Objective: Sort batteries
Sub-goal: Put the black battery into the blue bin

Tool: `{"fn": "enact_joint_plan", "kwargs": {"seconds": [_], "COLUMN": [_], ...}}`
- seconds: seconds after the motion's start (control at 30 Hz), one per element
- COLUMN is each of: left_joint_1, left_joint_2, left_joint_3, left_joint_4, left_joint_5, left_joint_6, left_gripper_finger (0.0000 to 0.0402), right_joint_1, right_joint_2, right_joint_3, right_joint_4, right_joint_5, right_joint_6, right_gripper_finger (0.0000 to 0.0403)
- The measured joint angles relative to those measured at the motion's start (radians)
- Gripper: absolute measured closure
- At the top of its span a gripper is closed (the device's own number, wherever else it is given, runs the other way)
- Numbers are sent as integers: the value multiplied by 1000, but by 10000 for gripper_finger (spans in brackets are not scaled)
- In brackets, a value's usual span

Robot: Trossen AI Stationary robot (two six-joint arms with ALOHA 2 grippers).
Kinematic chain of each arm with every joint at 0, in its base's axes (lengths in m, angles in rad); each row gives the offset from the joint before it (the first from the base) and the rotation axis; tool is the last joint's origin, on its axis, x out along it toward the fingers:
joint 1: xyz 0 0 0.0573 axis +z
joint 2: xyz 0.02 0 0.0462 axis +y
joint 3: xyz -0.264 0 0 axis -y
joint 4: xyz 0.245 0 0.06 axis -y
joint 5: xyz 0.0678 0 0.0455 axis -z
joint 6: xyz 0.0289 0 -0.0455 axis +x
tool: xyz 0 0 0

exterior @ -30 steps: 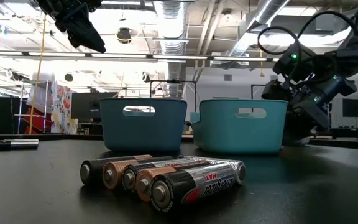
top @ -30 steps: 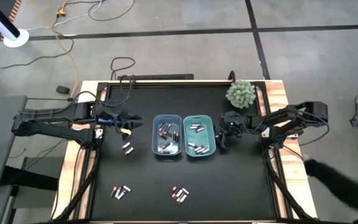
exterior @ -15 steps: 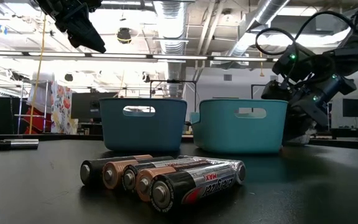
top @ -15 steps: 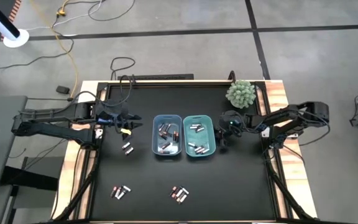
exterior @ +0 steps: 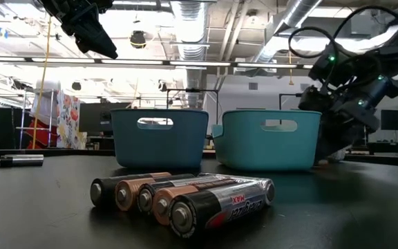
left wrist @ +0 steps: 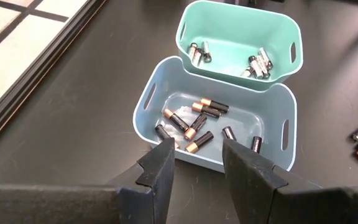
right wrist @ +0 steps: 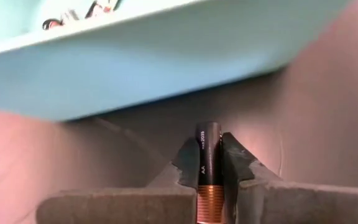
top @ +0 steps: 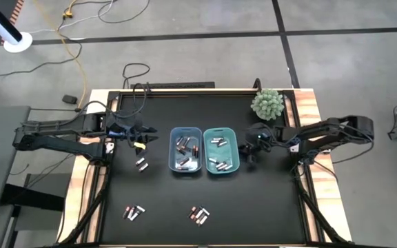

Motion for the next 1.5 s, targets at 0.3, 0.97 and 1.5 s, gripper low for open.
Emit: {"fn": "enact_joint_plan", "kwargs": {"seconds": [0.3,0.97,1.5], "left_joint_1": [0,0,0], "left_joint_2": [0,0,0], "left_joint_3": [0,0,0], "left_joint_4": [0,0,0], "left_joint_5": [0,0,0], "left_joint_6": [0,0,0], "left_gripper_finger": [272,272,272], "right_joint_1": [1,93,209], "right_joint_2": [-170,-235,505], "right_joint_3": [0,614,1309], "right_joint_4": [-208,-886,-770], "right_joint_5": [2,410,428], "right_joint_6": [187,297,233], "right_gripper_finger": [371,370,369]}}
